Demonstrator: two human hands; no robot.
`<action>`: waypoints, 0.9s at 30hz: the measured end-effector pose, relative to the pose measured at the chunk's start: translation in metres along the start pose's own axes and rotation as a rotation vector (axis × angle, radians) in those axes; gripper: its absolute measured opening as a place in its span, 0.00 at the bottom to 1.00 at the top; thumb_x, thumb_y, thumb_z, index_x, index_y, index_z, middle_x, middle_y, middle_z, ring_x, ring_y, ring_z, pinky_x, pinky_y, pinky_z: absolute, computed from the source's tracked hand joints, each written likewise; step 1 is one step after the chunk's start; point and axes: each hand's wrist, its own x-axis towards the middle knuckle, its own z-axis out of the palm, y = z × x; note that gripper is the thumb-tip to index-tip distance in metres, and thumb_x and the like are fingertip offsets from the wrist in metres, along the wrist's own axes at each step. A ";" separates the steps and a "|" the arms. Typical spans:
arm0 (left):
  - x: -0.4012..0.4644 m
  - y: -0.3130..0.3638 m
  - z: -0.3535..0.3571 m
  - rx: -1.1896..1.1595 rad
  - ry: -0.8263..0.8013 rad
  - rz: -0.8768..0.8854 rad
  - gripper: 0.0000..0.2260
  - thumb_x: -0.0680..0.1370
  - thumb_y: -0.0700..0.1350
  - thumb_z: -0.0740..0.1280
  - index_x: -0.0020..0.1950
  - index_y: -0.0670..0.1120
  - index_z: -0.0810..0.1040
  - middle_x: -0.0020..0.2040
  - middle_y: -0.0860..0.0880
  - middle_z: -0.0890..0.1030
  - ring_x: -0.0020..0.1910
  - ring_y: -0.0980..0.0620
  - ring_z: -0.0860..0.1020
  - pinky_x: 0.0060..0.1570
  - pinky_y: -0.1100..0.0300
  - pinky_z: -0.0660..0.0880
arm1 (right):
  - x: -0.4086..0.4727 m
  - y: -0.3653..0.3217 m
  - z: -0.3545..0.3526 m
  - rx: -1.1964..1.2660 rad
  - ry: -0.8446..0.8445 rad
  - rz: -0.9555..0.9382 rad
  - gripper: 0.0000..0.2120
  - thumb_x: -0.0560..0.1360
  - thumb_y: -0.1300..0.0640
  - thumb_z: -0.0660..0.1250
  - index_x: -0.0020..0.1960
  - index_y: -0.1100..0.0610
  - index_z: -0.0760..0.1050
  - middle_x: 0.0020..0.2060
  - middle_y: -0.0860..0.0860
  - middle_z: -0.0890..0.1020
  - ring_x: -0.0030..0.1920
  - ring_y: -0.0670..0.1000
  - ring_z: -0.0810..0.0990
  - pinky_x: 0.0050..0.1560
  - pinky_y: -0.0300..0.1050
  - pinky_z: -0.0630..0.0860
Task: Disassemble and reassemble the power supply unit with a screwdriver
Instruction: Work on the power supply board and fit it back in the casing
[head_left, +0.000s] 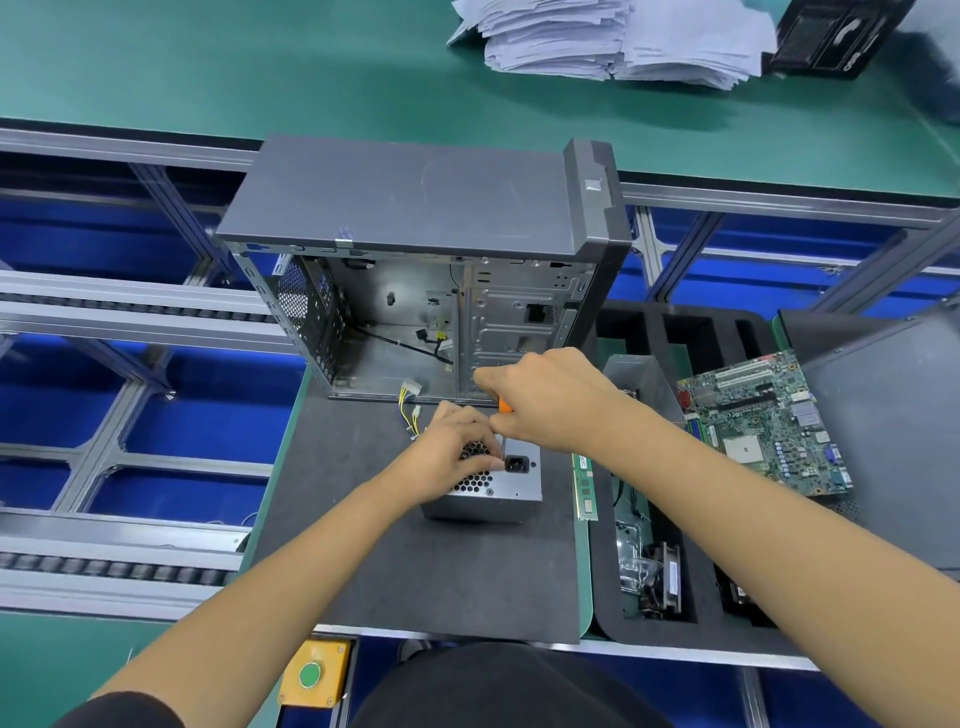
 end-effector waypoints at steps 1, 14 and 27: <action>0.000 0.000 -0.001 -0.004 -0.011 0.002 0.04 0.76 0.52 0.75 0.44 0.59 0.81 0.51 0.60 0.77 0.56 0.60 0.65 0.58 0.72 0.59 | -0.001 0.000 0.000 0.004 -0.013 -0.002 0.08 0.77 0.48 0.61 0.44 0.49 0.63 0.27 0.46 0.67 0.26 0.46 0.64 0.28 0.44 0.56; 0.039 0.020 -0.027 -0.022 -0.221 -0.311 0.12 0.85 0.43 0.58 0.44 0.44 0.73 0.41 0.51 0.77 0.43 0.49 0.75 0.47 0.61 0.73 | -0.004 0.007 -0.003 0.117 -0.068 -0.087 0.07 0.76 0.52 0.61 0.47 0.46 0.62 0.36 0.44 0.66 0.31 0.47 0.66 0.35 0.48 0.65; 0.069 0.026 -0.024 0.079 -0.688 -0.323 0.09 0.85 0.47 0.59 0.49 0.45 0.72 0.49 0.46 0.76 0.45 0.52 0.71 0.40 0.67 0.70 | -0.009 0.008 0.003 0.220 -0.059 -0.158 0.12 0.73 0.57 0.60 0.47 0.44 0.58 0.43 0.46 0.70 0.38 0.56 0.73 0.39 0.50 0.68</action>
